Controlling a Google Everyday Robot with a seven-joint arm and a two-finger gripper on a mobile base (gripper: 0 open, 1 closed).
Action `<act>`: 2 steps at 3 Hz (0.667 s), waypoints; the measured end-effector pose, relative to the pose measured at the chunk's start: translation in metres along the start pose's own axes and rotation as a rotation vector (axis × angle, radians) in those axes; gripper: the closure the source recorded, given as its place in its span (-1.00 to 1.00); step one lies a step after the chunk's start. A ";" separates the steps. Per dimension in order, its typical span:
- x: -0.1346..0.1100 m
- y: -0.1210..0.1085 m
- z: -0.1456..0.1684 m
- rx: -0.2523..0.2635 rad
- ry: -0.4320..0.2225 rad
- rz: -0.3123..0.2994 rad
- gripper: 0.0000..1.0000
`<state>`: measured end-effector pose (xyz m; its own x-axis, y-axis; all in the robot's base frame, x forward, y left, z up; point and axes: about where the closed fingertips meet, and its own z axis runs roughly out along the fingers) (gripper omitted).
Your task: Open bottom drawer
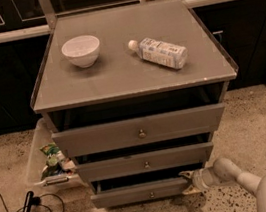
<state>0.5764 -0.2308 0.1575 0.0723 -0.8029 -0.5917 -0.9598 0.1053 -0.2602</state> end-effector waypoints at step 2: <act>-0.008 0.068 -0.068 0.037 -0.056 -0.056 -0.16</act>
Offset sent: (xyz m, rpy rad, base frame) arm -0.1408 -0.0419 0.0653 0.0650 -0.1103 0.0520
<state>0.4923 -0.2572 0.1962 0.1418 -0.7740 -0.6171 -0.9432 0.0834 -0.3214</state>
